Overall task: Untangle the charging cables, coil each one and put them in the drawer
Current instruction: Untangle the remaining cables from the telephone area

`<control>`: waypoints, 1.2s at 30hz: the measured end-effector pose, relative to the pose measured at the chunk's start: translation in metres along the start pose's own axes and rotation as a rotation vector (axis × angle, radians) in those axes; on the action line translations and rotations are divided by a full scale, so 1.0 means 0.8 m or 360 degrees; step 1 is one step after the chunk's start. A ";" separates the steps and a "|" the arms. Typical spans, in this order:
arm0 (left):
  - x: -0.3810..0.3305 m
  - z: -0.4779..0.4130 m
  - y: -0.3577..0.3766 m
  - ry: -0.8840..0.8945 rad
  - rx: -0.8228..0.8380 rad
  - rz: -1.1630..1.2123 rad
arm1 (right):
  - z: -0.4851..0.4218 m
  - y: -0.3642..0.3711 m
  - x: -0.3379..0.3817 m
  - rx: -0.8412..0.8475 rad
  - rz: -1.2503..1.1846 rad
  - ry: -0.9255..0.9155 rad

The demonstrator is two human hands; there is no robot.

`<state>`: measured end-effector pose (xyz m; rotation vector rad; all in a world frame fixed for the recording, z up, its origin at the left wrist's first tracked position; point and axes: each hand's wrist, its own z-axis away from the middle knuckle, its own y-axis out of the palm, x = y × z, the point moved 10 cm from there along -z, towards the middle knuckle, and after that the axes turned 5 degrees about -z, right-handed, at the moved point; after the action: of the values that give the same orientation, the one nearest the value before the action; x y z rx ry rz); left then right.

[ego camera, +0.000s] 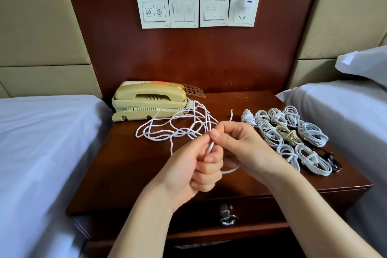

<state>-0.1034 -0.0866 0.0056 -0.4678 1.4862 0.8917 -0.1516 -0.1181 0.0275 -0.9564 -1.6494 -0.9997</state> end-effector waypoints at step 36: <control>-0.020 0.026 -0.123 0.0424 -0.1037 0.0300 | 0.015 0.080 -0.030 0.0419 0.1785 -0.0160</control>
<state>-0.0140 -0.1347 -0.0019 -0.9628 1.4717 1.5194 -0.0911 -0.0872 0.0137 -1.4776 -0.9866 0.0265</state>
